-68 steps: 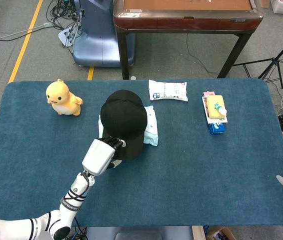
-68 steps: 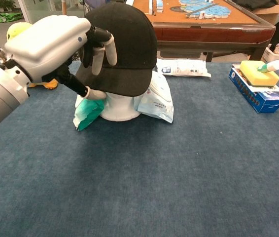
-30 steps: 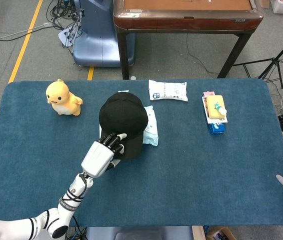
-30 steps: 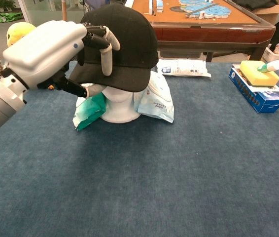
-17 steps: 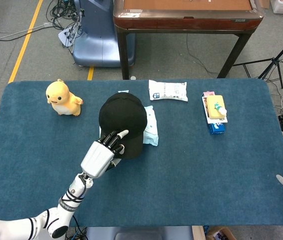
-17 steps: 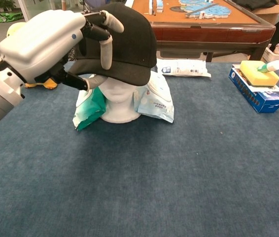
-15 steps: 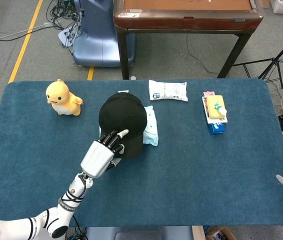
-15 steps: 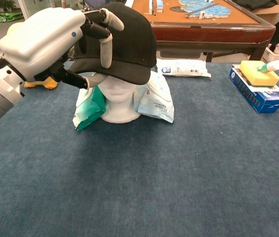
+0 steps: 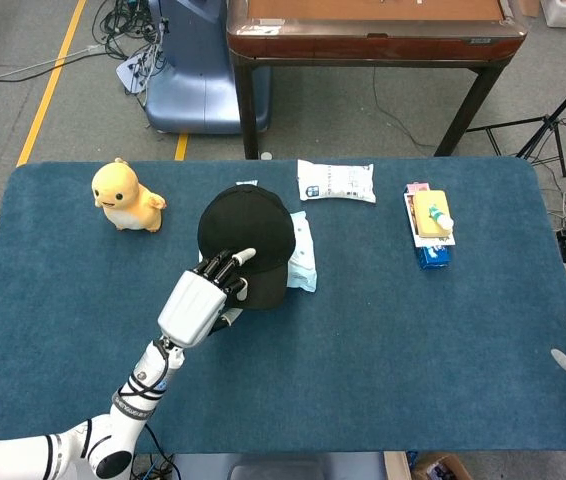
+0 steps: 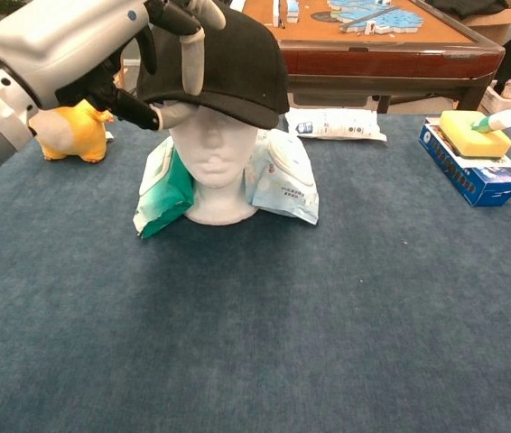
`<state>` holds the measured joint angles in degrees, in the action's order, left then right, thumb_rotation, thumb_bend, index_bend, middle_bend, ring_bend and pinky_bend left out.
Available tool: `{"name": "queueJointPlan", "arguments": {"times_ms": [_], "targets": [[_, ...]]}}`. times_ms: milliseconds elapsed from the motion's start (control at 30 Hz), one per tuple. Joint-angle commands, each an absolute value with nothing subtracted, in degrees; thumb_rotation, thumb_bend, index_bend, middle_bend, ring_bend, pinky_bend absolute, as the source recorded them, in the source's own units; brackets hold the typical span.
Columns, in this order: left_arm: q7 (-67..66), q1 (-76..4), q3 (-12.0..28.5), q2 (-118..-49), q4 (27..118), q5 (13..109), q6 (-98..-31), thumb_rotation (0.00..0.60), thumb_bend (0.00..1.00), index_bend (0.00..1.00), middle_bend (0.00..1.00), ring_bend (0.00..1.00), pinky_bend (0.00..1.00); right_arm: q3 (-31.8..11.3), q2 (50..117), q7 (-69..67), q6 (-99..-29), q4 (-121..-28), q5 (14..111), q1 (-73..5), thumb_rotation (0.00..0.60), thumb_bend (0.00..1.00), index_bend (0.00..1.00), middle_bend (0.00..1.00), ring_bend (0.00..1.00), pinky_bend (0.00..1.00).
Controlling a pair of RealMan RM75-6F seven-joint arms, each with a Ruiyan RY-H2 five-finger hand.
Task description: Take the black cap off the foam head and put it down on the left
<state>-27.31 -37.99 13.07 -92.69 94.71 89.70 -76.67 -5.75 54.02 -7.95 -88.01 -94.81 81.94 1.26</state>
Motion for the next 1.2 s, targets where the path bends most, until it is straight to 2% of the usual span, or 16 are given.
{"name": "queueJointPlan", "arguments": {"times_ms": [33, 367, 733, 1200], "targets": [[-30.59, -38.32, 14.32, -90.49, 98.35, 86.06, -74.04, 0.6, 0.32, 0.61, 0.19, 0.17, 0.42, -5.75, 54.02, -7.93, -87.98, -94.81, 81.93, 1.24, 0.6, 0.08, 0.45, 0.45, 0.36, 0.55], [-39.05, -39.35, 17.2, -85.78, 106.7, 76.58, -70.63, 0.6, 0.32, 0.61, 0.19, 0.17, 0.41, -5.73, 54.06, -7.42, -87.52, -94.86, 81.8, 0.98, 0.6, 0.08, 0.45, 0.45, 0.36, 0.55], [-40.09, -39.31, 16.61, -84.69, 109.44, 77.04, -72.96, 0.6, 0.33, 0.61, 0.19, 0.17, 0.4, -5.72, 54.19, -6.34, -86.66, -95.12, 81.4, 0.51, 0.6, 0.08, 0.45, 0.45, 0.36, 0.55], [-41.76, -42.11, 18.93, -84.59, 110.14, 72.06, -71.89, 0.6, 0.33, 0.62, 0.19, 0.17, 0.41, -5.74, 54.33, -5.35, -85.07, -95.26, 80.72, -0.32, 0.6, 0.08, 0.45, 0.45, 0.36, 0.55]]}}
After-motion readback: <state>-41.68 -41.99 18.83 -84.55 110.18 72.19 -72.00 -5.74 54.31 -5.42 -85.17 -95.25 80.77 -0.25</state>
